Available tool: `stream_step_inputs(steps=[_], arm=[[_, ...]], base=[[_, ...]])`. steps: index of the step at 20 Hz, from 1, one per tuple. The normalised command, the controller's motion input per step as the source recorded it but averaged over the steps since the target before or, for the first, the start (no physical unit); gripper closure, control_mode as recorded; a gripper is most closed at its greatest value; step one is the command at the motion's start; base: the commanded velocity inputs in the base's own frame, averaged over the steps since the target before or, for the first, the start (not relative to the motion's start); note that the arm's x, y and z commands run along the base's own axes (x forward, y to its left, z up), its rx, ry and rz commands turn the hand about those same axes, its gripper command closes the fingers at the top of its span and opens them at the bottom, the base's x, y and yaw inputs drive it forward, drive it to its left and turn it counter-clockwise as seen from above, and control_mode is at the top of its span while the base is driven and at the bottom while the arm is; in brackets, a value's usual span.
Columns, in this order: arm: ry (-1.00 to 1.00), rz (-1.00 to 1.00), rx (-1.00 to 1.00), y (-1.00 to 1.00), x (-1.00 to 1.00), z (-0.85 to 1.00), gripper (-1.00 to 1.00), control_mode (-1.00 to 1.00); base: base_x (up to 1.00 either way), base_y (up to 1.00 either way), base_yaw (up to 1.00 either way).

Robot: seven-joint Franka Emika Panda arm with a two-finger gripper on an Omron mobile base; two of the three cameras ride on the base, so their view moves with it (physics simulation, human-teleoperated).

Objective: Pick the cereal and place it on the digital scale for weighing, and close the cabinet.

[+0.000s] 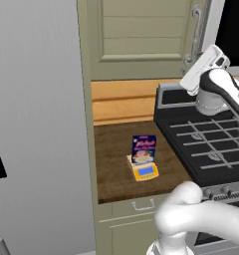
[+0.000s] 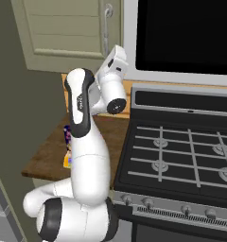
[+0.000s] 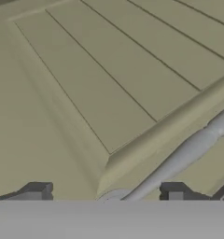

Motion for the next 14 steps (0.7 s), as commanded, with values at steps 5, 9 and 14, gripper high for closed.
stream_step_inputs(steps=[5, 9, 14], arm=[[-0.01, -0.01, 0.0, 0.03, 0.97, 0.0, -1.0, -1.0], [-0.19, -0.13, -0.03, 0.25, 0.7, 0.0, -1.0, -1.0], [-0.13, -0.13, 0.0, 0.21, 0.95, -0.03, -1.0, -1.0]], base=[[0.0, 0.0, 0.0], [0.0, 0.0, 0.0], [0.0, 0.0, 0.0]])
